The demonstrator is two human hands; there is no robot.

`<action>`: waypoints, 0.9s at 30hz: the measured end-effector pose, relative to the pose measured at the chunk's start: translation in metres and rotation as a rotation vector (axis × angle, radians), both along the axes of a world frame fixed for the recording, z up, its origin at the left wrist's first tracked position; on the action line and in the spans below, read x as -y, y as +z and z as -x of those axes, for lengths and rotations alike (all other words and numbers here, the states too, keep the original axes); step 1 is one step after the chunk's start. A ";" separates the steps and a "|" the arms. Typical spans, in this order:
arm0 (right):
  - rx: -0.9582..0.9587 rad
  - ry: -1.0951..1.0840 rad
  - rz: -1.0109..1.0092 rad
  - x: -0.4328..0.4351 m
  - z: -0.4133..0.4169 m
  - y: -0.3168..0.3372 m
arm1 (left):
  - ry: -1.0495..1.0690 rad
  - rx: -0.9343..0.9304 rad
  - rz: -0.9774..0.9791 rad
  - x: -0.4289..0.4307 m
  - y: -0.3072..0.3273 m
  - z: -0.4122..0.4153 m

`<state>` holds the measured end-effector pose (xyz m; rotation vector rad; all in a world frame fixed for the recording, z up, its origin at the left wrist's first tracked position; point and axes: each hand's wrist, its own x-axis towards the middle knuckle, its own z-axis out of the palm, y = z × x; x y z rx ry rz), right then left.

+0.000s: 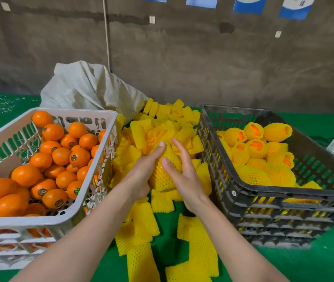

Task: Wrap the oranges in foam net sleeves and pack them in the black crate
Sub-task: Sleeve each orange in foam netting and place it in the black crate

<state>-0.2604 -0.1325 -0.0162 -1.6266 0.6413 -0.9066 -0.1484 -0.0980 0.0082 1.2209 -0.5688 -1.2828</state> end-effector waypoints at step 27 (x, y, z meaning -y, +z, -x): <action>-1.290 -0.321 0.344 0.136 0.168 0.027 | 0.040 1.239 0.481 0.084 -0.027 0.147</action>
